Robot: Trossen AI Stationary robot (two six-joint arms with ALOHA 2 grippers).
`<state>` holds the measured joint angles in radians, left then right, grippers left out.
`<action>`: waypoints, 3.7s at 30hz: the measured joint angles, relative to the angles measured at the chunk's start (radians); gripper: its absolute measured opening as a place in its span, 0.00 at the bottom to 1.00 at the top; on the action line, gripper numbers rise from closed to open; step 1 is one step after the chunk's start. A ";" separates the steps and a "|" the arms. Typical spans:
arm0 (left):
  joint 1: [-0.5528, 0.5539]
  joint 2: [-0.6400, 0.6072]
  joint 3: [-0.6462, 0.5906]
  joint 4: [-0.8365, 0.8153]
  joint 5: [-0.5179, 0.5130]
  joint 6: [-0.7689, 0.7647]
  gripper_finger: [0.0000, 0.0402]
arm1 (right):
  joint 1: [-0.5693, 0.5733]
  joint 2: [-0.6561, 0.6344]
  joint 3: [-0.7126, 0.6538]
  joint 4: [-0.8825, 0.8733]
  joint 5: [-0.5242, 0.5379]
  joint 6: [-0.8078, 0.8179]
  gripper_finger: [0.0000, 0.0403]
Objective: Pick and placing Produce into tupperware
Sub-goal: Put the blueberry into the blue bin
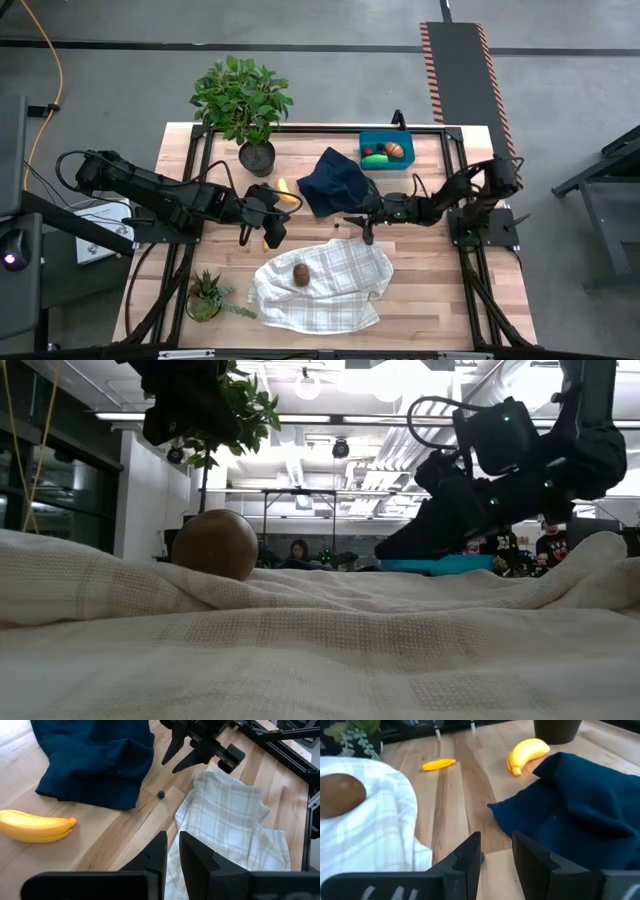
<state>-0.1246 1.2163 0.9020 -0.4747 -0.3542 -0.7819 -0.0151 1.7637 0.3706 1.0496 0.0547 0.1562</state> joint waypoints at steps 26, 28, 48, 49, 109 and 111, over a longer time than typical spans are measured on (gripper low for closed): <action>0.000 0.000 0.000 -0.008 -0.005 0.000 0.10 | 0.029 0.039 0.000 -0.021 -0.011 -0.088 0.26; 0.000 0.000 0.000 -0.008 -0.006 0.000 0.10 | 0.028 0.039 0.000 -0.021 -0.011 -0.098 0.26; 0.000 0.000 0.000 0.003 -0.007 0.000 0.10 | 0.030 0.105 0.049 -0.044 -0.001 -0.156 0.26; 0.000 0.000 0.000 0.003 -0.007 0.000 0.10 | 0.030 0.112 0.053 -0.036 -0.002 -0.157 0.26; 0.000 0.000 0.000 0.009 -0.006 -0.003 0.10 | -0.007 0.180 -0.025 0.342 -0.018 -0.069 0.26; 0.000 0.000 0.000 0.009 -0.006 0.002 0.10 | -0.006 0.180 -0.025 0.343 0.010 -0.082 0.26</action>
<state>-0.1247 1.2167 0.9020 -0.4656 -0.3603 -0.7798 -0.0216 1.9442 0.3458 1.3930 0.0649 0.0746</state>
